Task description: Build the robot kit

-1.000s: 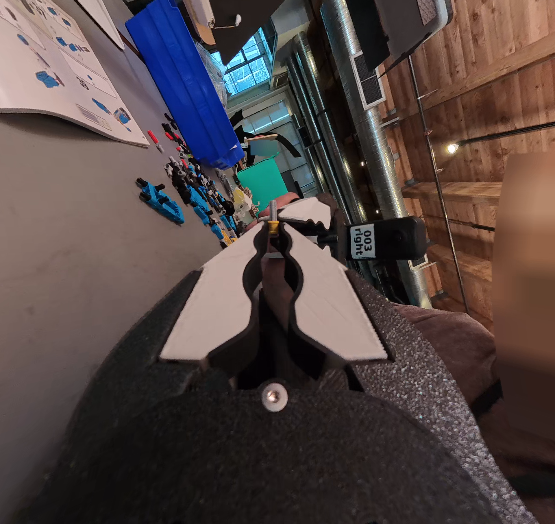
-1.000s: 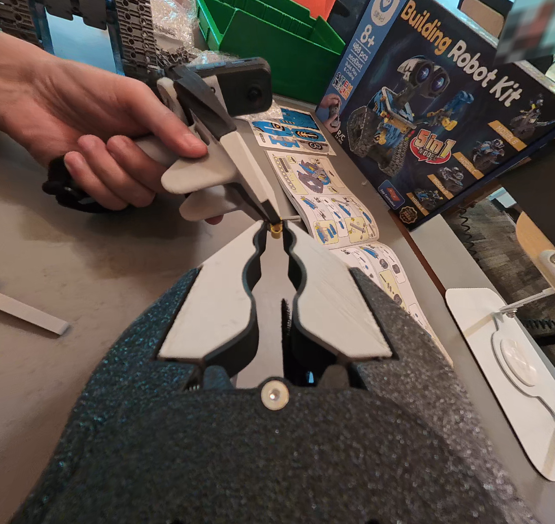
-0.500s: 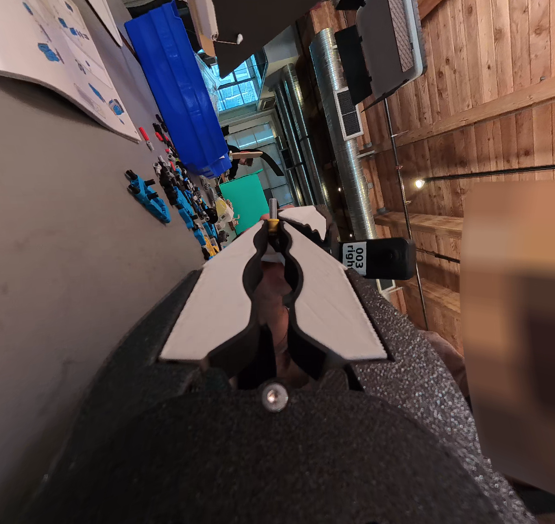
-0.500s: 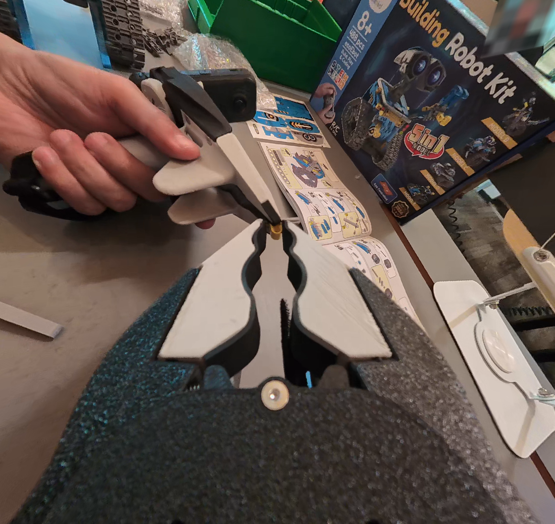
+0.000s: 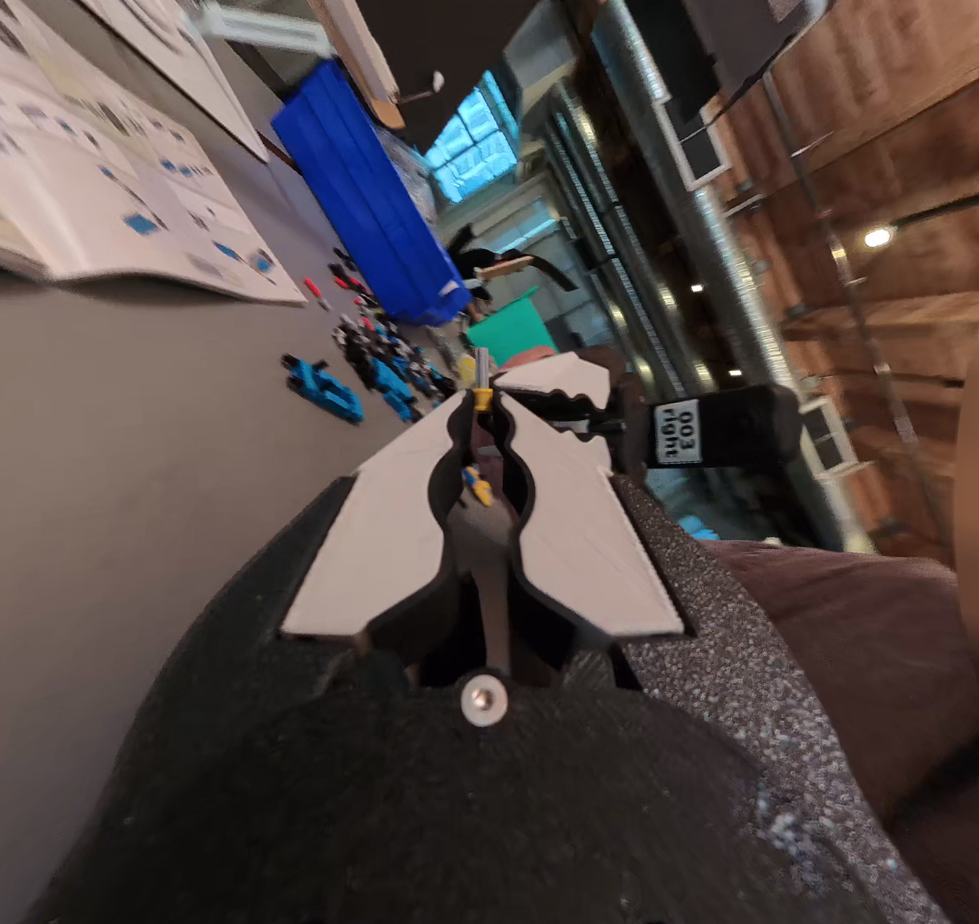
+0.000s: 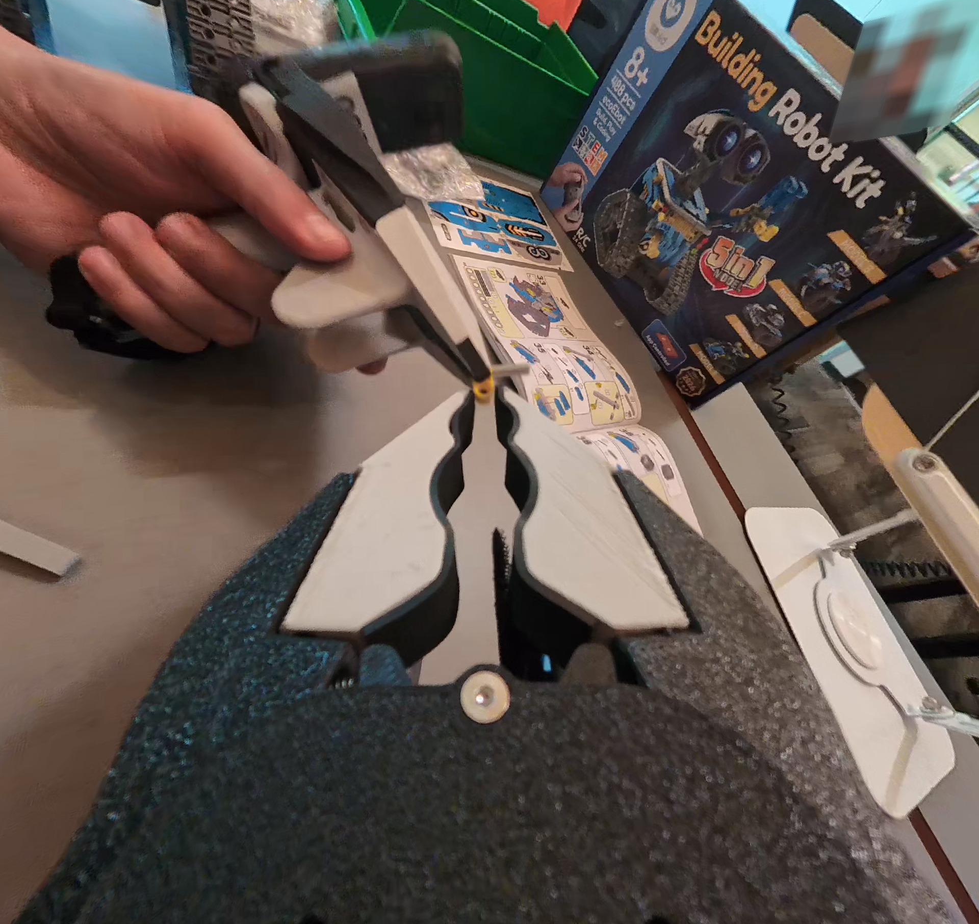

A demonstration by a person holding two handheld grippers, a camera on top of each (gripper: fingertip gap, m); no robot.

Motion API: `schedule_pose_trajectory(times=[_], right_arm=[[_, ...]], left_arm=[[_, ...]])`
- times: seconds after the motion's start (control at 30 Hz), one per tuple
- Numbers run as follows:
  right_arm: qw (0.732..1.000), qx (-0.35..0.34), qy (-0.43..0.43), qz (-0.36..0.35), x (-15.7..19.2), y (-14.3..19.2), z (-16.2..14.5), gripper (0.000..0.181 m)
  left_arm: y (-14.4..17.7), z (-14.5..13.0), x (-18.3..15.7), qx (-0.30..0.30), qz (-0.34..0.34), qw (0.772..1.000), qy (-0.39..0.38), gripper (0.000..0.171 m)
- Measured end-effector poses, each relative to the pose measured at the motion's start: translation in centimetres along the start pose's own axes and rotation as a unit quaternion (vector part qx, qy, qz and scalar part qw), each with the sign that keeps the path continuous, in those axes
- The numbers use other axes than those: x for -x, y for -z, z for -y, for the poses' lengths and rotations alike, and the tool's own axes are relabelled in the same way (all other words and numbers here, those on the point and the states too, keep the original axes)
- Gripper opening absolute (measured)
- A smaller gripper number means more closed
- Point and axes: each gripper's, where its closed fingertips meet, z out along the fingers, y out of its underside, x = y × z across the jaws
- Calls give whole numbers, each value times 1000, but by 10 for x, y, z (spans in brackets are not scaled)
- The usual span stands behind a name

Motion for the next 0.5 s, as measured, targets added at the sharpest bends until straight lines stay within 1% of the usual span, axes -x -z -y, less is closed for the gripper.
schedule_pose_trajectory(times=[0.07, 0.13, 0.2, 0.37, 0.47, 0.5], right_arm=[[1000, -10, -2, 5, 0, 4, 1, 9], [1000, -8, -17, 7, -1, 5, 3, 13], [1000, -2, -19, 9, 2, 3, 3, 17], [998, 9, 53, -17, 11, -2, 3, 18], [997, 14, 68, -45, 8, -5, 2, 32], [996, 14, 74, -54, 6, -5, 3, 32]], left_arm=[[3, 5, 5, -6, 35, 998, -44, 6], [6, 7, 12, -11, 66, 996, -64, 6], [6, 9, 10, -18, 55, 997, -49, 6], [8, 11, 14, -44, 39, 998, 18, 6], [5, 7, 11, -32, 27, 999, 27, 6], [3, 4, 9, -25, 25, 999, 24, 6]])
